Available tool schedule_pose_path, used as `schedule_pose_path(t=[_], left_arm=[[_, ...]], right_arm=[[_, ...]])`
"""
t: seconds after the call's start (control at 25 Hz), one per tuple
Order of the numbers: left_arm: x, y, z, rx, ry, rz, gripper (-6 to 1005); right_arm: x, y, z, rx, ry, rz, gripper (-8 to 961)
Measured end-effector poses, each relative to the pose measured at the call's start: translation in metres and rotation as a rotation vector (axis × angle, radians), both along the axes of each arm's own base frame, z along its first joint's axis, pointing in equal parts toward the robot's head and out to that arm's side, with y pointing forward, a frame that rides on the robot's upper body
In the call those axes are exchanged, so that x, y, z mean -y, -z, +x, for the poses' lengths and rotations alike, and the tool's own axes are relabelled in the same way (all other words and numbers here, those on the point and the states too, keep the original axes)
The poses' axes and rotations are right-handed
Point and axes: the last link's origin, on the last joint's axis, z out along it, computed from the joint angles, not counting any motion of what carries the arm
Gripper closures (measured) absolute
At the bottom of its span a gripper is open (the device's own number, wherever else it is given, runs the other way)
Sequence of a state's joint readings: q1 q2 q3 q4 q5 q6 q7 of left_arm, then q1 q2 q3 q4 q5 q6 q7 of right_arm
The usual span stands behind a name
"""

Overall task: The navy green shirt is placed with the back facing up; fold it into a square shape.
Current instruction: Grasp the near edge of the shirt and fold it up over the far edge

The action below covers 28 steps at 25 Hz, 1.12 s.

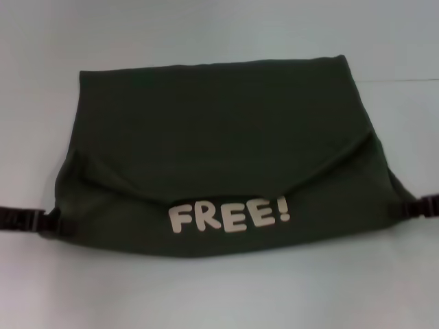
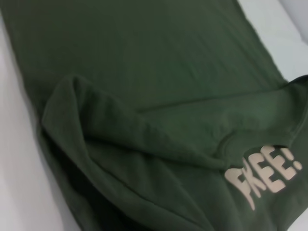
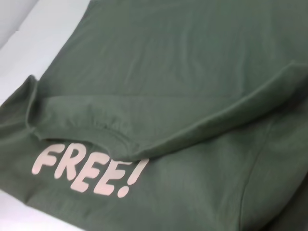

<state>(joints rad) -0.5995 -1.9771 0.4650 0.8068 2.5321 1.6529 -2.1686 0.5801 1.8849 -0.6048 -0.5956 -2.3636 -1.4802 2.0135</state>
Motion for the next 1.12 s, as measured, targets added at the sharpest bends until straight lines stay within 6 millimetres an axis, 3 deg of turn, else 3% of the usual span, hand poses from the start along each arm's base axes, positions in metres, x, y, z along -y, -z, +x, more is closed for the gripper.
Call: schedule_pose_path(t=[0.36, 0.64, 0.88, 1.12], left_arm=[[0.017, -0.018, 0.002, -0.006, -0.003, -0.099, 958], [0.023, -0.025, 0.004, 0.012, 0.002, -0.101, 958], [0.006, -0.033, 0.001, 0.058, -0.01, 0.064, 957], [-0.012, -0.039, 0.007, 0.124, 0.01, 0.213, 952]], right_arm=[[0.032, 0.0, 0.019, -0.051, 0.023, -0.012, 892], [0.045, -0.006, 0.022, -0.095, 0.018, -0.005, 889], [0.037, -0.013, 0.02, -0.117, -0.007, 0.073, 886], [0.01, -0.019, 0.004, -0.137, -0.051, 0.168, 884]])
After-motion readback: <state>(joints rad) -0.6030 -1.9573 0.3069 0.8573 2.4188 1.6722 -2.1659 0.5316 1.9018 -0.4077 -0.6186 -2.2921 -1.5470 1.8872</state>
